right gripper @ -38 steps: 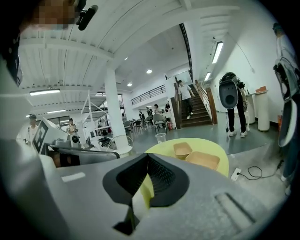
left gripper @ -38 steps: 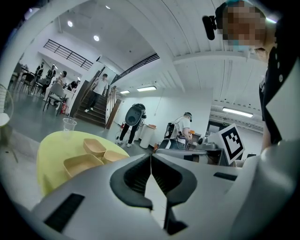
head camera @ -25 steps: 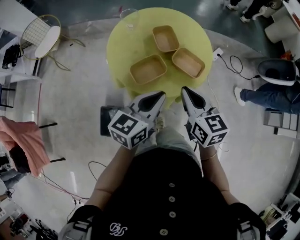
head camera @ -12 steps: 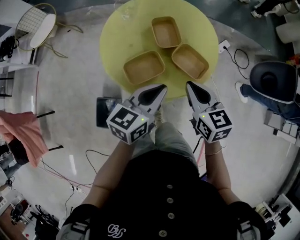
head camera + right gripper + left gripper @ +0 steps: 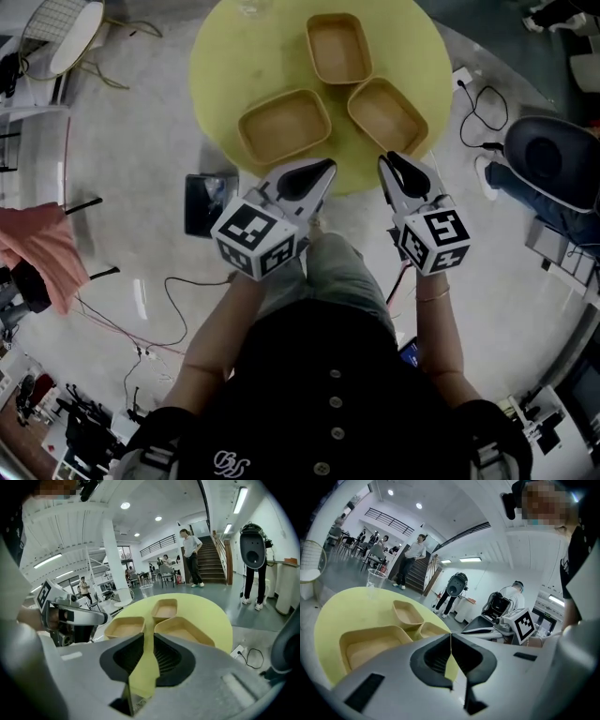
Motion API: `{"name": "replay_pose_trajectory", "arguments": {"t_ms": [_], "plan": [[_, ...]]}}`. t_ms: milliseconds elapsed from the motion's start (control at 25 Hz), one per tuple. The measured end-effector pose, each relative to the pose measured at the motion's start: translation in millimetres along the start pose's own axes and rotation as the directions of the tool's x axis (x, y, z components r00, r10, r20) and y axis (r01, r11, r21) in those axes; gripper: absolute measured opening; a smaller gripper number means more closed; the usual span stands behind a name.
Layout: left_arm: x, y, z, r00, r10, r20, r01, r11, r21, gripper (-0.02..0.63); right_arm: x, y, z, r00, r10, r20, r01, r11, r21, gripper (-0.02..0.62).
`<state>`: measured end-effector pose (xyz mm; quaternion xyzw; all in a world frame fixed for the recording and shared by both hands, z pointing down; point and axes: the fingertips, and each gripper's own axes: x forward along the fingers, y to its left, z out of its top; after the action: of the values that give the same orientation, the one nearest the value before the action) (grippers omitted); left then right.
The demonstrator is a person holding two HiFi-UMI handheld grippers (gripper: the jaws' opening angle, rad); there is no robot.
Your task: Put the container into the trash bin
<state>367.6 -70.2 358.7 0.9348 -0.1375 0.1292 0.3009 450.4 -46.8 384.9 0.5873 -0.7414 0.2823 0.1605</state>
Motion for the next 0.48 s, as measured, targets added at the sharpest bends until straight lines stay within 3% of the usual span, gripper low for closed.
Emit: {"name": "replay_pose_trajectory", "arguments": {"t_ms": [120,480], "plan": [[6.9,7.3,-4.2,1.000,0.013,-0.006,-0.013,1.000,-0.024,0.015,11.6,-6.2,-5.9,0.999,0.006,-0.035,-0.007,1.000,-0.017,0.089],[23.9,19.0,-13.7,0.999,0.000,-0.037,-0.003,0.997,-0.074,0.015,44.7,-20.2,-22.1,0.991,-0.016,-0.136,-0.005,0.987,-0.158,0.104]]}}
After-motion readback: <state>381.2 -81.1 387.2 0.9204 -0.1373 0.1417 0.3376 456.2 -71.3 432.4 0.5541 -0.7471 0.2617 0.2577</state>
